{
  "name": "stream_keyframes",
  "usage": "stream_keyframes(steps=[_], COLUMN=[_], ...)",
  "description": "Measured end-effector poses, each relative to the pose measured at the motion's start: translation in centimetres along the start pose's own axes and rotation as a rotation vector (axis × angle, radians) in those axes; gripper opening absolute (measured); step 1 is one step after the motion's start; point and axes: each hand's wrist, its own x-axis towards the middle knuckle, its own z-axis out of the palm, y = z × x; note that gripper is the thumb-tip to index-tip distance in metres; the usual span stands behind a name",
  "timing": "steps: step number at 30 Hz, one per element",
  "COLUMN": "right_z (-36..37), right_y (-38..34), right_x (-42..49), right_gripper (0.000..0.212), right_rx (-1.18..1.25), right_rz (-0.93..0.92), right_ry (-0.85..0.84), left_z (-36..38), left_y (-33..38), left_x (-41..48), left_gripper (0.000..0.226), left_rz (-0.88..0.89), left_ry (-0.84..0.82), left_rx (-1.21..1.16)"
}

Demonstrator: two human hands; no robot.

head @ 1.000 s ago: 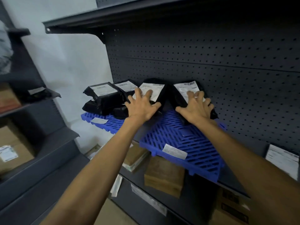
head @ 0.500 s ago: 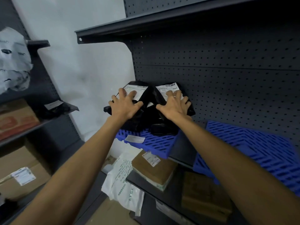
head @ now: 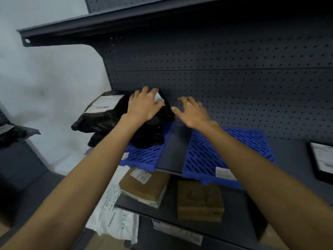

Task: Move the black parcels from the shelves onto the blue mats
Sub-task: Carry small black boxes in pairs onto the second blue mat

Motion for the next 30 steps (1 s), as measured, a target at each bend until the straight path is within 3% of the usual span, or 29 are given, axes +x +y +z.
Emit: stream_keyframes(steps=[4,12,17,20,24,30], right_z=[-4.1,-12.2,-14.2,-14.3,-14.2,-13.5], right_y=[10.8,30.6,39.7,43.4,46.0,46.0], right_x=[-5.2,-17.8,-24.4,-27.4,-28.9,-28.2], right_gripper=[0.061,0.052,0.054,0.063,0.066,0.055], right_rx=[-0.133,-0.285,-0.361,-0.35,-0.272,-0.241], right_rz=[0.156,0.412,0.565,0.639,0.636,0.585], right_ry=[0.014,0.018,-0.029,-0.112,-0.125,-0.018], left_z=[2.9,9.7,13.9,16.3,18.0,18.0], left_y=[11.6,33.4,44.2,48.1,51.0,51.7], left_x=[-0.3,-4.6,-8.3,-10.6,-12.2,-11.9], left_gripper=[0.054,0.057,0.073,0.09,0.108,0.093], left_rz=[0.19,0.369,0.356,0.292,0.255,0.202], left_ry=[-0.064,-0.238,-0.378,-0.549,-0.6,-0.543], left_rx=[-0.094,-0.214,-0.2,-0.222,-0.259,-0.296])
